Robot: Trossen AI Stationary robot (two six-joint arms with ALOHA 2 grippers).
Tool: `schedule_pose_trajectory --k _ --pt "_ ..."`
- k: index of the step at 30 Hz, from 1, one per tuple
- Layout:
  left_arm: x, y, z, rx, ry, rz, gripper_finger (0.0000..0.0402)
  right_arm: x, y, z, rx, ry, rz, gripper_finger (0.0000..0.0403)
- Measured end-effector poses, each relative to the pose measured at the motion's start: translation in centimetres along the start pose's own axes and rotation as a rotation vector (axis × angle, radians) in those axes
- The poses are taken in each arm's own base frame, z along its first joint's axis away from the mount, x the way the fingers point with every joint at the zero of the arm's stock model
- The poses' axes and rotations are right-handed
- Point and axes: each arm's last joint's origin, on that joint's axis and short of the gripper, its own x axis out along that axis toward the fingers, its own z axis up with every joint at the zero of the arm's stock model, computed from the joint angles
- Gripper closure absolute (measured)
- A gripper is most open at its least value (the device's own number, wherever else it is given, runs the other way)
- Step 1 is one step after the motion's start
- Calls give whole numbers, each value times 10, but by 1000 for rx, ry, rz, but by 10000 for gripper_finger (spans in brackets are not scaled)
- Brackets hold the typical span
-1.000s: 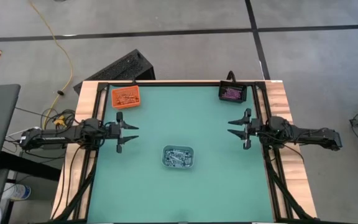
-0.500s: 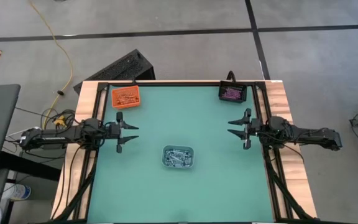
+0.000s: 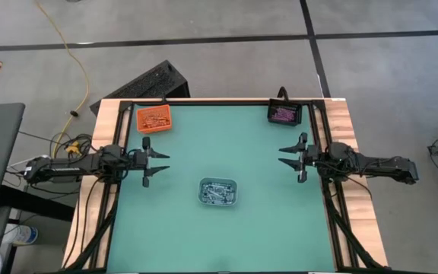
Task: Sort crayons
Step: Return to Home Position
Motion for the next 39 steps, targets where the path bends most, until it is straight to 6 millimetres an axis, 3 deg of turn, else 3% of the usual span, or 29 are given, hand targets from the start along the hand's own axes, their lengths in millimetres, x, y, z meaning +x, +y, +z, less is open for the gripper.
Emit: schedule_pose_trajectory --k 39 --pt "0 0 0 1 0 0 244 0 0 0 0 0 0 230"
